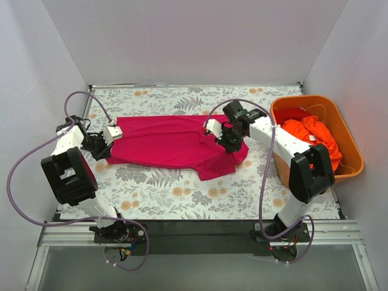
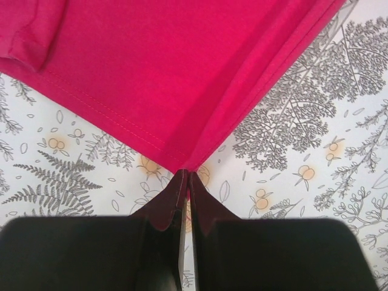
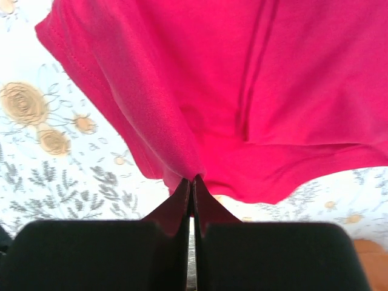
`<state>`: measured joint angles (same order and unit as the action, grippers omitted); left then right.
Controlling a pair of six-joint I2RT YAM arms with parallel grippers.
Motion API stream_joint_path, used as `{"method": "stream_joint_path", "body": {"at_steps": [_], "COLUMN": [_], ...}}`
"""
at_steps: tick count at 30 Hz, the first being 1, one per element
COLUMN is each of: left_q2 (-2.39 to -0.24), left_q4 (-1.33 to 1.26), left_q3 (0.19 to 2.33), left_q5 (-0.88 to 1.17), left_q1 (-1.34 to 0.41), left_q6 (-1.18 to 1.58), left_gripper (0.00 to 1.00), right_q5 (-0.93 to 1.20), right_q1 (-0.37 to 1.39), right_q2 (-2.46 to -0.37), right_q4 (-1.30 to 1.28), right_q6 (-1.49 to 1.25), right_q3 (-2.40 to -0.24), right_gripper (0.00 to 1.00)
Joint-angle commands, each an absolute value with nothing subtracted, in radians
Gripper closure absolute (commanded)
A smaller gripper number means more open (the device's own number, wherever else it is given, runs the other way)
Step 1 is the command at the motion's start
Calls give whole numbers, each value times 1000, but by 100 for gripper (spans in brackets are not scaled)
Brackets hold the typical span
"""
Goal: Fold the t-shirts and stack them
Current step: Fold the tshirt
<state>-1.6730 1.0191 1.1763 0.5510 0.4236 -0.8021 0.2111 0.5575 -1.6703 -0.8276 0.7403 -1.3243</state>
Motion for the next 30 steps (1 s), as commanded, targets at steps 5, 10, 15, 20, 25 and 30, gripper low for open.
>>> {"method": "stream_joint_path", "body": {"at_steps": [5,10,15,20,25,30], "left_q2": [-1743,-1812,-1890,-1937,-1977,-2008], "left_q4": [977,942,925,914,881,873], "left_q3": [1275,1350,1431,1491,1509,1538], "left_q5": [614,627,641,632,618,606], "left_q1": [430,428,417,381,354,337], "left_q6": [-736,-680,-632,-598,-574,-565], "left_gripper": [100,100,100,100,100,100], "right_q5": [216,224,224,219,213,207], "right_q1": [493,469,436,413,403,388], "right_q2": [-1778,-1864,-1956,-2016,-2074,-2123], "right_q4": [-910,-933,-957,-969,-977,-976], "right_q6": [844,884,913,939,954,960], "right_q3": [-1534,-1644,-1749,-1825,-1874,-1922], "right_gripper": [99,99,99,99,99,99]}}
